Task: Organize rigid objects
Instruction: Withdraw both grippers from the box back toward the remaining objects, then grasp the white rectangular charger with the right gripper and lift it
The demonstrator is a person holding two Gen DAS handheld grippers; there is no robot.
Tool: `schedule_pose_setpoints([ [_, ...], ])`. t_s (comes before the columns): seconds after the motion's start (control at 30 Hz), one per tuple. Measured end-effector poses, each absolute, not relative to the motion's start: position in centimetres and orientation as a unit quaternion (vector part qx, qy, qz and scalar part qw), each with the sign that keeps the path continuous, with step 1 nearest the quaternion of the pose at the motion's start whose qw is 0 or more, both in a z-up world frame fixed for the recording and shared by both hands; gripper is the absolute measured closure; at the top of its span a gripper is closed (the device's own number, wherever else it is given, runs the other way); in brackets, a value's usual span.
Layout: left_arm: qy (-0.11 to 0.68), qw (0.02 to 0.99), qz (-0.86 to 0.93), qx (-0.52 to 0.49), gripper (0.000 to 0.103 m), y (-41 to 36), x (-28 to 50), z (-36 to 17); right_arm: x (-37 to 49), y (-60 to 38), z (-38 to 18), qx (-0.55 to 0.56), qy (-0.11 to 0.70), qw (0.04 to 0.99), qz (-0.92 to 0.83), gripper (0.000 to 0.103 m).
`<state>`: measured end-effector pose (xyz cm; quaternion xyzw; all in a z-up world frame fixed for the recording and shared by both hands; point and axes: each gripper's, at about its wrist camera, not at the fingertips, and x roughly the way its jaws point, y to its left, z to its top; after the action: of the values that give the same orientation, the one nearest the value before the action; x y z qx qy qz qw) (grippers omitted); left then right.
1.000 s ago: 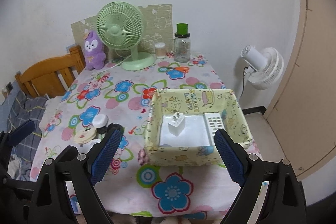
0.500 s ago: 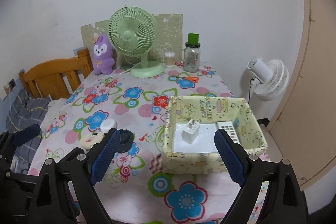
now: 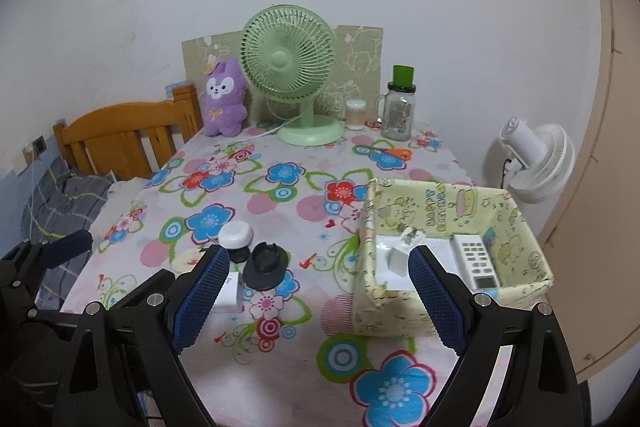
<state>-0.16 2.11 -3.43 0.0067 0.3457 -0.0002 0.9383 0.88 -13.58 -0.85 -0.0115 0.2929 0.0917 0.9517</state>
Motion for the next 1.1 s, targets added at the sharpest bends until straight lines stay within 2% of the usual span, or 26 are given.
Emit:
schedule_pose_setpoints([
  [1.1, 0.402, 0.915, -0.014, 0.023, 0.000, 5.1, 3.0, -11.0, 4.9, -6.8, -8.2, -0.016, 0.367, 0.921, 0.128, 0.010],
])
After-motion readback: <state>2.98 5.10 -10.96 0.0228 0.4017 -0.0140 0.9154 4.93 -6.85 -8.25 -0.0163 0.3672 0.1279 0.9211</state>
